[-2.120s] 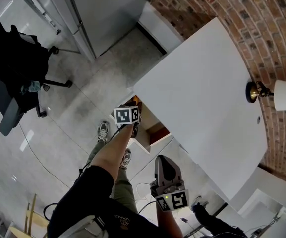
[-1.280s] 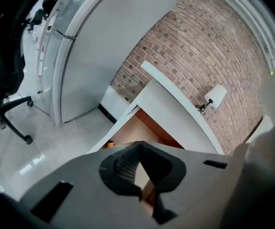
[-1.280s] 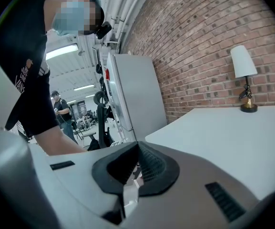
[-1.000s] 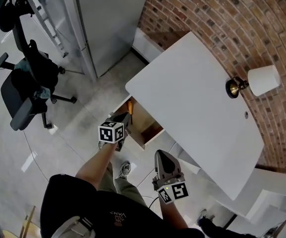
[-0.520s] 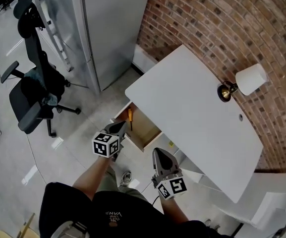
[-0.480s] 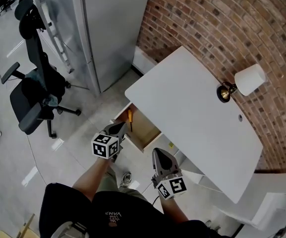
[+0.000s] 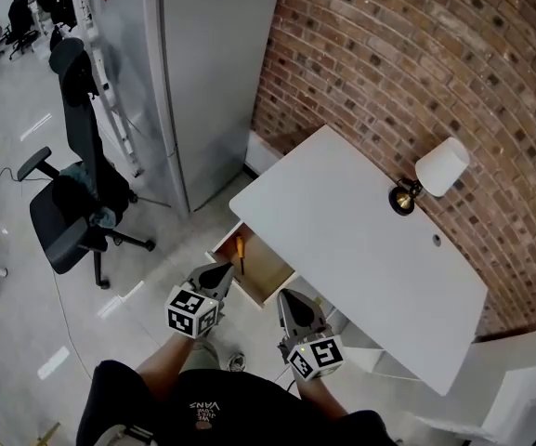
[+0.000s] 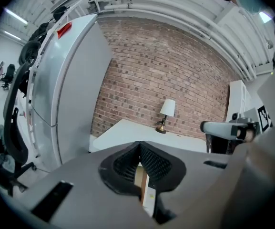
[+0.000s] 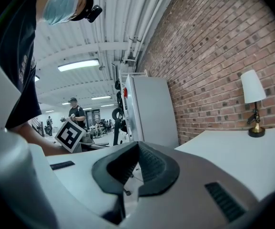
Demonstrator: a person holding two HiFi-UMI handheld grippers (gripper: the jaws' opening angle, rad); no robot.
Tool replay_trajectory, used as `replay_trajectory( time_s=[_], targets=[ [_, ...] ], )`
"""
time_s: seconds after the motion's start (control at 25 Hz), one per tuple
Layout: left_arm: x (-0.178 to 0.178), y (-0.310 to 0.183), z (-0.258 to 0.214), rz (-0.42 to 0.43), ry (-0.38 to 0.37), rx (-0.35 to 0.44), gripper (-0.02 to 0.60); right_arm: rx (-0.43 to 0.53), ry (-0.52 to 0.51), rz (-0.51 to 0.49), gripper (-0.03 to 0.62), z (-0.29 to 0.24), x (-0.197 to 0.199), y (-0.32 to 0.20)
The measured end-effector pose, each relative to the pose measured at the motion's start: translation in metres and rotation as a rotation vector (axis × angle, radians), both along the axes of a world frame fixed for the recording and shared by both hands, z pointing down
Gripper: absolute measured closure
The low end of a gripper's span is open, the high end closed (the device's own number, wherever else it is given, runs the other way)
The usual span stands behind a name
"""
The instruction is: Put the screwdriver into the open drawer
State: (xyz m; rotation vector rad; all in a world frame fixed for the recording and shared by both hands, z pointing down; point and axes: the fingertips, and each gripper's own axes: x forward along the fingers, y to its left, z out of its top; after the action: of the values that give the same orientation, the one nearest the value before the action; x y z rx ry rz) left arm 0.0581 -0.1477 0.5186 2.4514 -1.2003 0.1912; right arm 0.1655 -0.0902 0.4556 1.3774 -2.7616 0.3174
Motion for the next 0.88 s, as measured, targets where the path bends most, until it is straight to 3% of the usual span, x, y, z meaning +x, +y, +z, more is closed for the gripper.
replay_trajectory(
  time_s=[0.4, 0.88],
  targets=[
    [-0.004, 0.042, -0.062, -0.012, -0.029, 0.106, 0.574, 0.033, -0.021, -0.049, 0.597, -0.021, -0.006, 0.017],
    [-0.026, 0.081, -0.089, -0.067, -0.016, 0.129, 0.574, 0.028, 0.002, -0.085, 0.597, -0.029, -0.022, 0.032]
  ],
)
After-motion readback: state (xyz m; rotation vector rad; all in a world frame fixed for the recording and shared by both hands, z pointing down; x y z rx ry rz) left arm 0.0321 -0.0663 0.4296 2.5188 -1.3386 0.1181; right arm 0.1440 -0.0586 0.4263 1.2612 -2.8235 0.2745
